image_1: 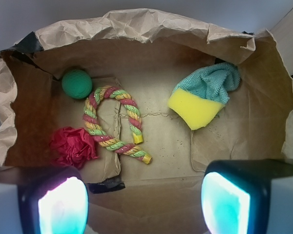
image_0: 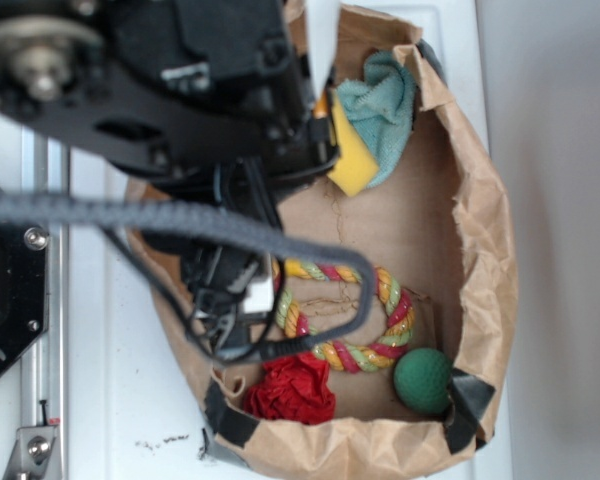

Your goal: Grab the green sponge.

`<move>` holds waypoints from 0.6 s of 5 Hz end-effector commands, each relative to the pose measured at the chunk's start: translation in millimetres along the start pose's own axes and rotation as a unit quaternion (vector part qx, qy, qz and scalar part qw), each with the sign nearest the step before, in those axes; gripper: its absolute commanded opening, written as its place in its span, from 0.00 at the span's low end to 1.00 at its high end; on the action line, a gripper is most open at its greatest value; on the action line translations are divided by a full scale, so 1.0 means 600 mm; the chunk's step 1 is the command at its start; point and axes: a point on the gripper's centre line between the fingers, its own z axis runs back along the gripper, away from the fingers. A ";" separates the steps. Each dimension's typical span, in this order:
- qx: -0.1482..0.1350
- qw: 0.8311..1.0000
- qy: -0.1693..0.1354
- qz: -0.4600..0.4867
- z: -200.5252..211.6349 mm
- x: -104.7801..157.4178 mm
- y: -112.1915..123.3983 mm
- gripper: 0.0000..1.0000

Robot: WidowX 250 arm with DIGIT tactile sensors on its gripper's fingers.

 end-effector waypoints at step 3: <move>0.072 0.995 -0.054 0.052 -0.082 0.065 0.051 1.00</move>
